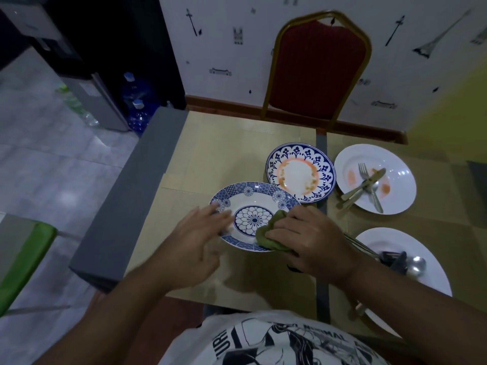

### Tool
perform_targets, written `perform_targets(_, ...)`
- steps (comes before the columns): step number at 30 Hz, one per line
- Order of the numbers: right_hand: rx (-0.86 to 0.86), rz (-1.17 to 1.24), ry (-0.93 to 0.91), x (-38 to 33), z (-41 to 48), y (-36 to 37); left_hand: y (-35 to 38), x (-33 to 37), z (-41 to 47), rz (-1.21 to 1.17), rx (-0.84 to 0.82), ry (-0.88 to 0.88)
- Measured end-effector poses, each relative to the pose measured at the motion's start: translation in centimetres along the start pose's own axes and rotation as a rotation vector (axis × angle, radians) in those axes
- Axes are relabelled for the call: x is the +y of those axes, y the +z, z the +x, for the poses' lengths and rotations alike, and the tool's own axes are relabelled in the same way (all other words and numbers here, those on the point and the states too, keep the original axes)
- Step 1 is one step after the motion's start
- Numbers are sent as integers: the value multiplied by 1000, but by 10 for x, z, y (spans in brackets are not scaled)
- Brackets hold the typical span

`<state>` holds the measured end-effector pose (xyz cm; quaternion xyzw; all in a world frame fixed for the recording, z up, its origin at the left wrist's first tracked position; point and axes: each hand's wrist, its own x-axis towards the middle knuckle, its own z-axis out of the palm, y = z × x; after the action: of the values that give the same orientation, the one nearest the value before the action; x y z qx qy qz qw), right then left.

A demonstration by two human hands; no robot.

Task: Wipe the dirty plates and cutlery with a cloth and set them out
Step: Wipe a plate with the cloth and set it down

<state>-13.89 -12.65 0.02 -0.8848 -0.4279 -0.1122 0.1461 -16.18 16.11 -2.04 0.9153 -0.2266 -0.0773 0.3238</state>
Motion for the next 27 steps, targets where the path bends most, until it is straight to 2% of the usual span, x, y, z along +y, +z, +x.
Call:
perform_targets(2,-3,4,-5,0,0,-2,10,-3,3,163,38,146)
perform_targets(5,-32,32,7,1,2,-6,10,-6,10,174,136,247)
perform_targets(7,-57,75,50,9,6,-14,8,-5,11,169,163,250)
perform_targets(10,-14,121,202,22,11,-32,11,5,9,-53,130,86)
perform_targets(13,153,182,427,26,15,-51,16,17,9,-539,92,-205)
perform_targets(15,217,158,506,19,15,-54,18,28,8,-836,119,-369)
perform_targets(17,217,132,479,5,12,-49,22,36,8,-1030,160,-509)
perform_targets(20,130,108,323,-26,9,-29,30,46,11,-1216,161,-651)
perform_targets(23,70,99,185,-50,19,-9,34,49,9,-1340,132,-713)
perform_targets(25,50,159,273,-45,33,-5,34,45,5,-1412,126,-716)
perform_targets(27,56,205,458,-30,45,-5,33,40,0,-1488,148,-723)
